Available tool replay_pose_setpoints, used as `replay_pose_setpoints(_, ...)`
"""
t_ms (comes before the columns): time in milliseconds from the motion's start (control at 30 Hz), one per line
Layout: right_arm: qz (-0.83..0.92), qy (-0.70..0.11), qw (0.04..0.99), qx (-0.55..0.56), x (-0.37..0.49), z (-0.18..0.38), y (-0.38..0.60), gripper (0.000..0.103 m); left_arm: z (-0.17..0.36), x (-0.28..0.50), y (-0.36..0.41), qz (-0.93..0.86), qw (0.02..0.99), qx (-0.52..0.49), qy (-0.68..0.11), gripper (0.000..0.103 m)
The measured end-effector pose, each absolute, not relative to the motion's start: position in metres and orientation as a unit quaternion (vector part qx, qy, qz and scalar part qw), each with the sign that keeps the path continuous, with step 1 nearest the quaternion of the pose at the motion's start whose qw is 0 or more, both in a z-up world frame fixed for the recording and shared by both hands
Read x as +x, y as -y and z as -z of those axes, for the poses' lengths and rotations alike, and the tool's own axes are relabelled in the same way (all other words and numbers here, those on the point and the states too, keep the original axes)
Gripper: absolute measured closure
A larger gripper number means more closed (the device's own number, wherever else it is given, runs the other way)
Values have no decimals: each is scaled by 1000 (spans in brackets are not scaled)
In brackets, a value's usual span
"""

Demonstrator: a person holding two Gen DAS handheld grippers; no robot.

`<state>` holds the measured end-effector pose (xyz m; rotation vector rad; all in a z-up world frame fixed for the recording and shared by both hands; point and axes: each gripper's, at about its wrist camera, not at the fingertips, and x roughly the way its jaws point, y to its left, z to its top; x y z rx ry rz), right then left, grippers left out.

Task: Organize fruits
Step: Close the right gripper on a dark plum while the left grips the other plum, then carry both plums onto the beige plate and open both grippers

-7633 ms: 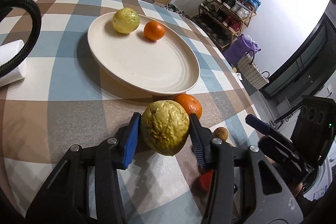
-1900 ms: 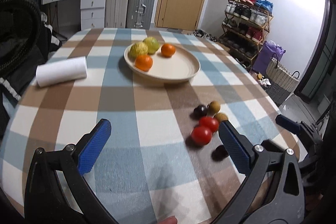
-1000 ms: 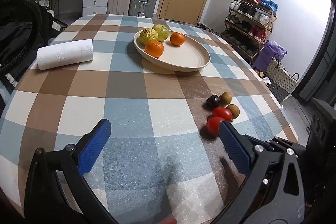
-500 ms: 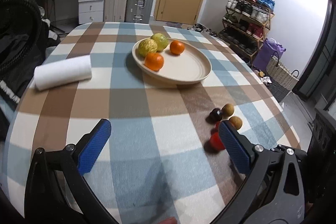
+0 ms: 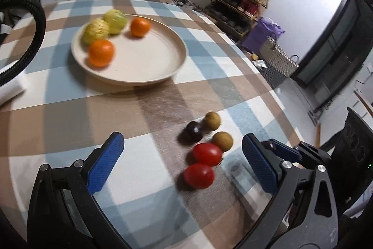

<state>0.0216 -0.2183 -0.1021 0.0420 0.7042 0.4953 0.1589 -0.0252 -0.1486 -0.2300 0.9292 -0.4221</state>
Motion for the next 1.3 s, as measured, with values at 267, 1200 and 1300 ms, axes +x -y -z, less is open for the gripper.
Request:
replay_pose_setpoints(267, -250, -338, 907, 26, 30, 103, 221, 79, 161, 180, 42, 232, 848, -104, -465, 34)
replay_pose_setpoints(1200, -267, -334, 903, 40, 53, 88, 219, 79, 157, 190, 34, 268, 837, -131, -458, 82)
replay_pose_setpoints(1300, -268, -328, 905, 45, 72, 75, 220, 79, 140, 197, 28, 262, 849, -130, -440, 82)
